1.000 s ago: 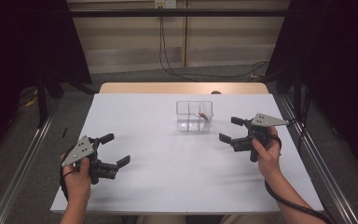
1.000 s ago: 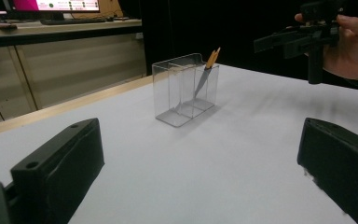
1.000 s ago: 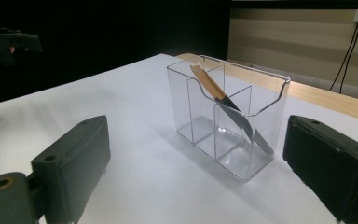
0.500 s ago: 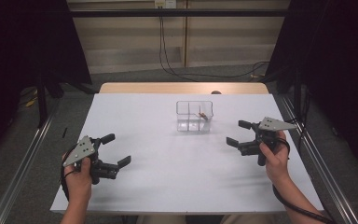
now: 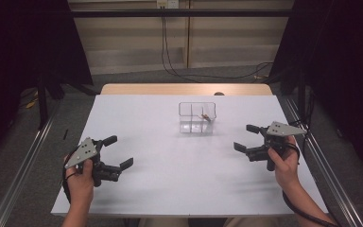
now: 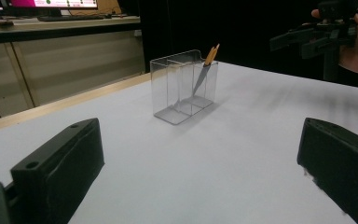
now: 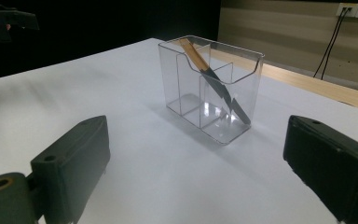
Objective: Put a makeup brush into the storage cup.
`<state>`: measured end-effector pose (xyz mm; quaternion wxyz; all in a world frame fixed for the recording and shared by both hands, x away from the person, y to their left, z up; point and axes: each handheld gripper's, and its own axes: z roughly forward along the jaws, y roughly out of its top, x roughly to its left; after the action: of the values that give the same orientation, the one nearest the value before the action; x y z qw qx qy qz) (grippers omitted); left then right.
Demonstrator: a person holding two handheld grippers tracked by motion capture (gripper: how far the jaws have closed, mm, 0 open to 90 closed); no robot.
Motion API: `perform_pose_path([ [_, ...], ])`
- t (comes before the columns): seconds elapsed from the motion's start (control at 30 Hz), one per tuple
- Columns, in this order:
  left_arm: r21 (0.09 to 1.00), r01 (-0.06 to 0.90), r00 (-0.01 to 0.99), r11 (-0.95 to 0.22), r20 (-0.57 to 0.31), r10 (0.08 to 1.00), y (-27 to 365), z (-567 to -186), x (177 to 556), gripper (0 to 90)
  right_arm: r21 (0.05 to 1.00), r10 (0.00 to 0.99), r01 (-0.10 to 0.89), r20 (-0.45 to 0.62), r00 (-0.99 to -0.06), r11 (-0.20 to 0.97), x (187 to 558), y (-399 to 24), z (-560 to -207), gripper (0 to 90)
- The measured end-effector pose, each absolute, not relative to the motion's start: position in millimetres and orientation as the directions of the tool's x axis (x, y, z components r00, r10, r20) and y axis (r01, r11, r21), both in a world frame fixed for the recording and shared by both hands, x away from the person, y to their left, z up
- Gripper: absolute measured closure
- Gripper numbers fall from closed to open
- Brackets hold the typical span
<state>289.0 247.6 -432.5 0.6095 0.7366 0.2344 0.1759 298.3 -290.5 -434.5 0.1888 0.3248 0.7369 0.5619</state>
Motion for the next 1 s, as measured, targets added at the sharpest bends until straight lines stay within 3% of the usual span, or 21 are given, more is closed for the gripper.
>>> perform_pose_path([
  [1.0,0.980,0.129,0.833,-0.150,-0.026,0.553,244,-432,292,0.3,0.947,0.716,0.272,0.068,-0.694,0.174,273,-317,-435,6.5],
])
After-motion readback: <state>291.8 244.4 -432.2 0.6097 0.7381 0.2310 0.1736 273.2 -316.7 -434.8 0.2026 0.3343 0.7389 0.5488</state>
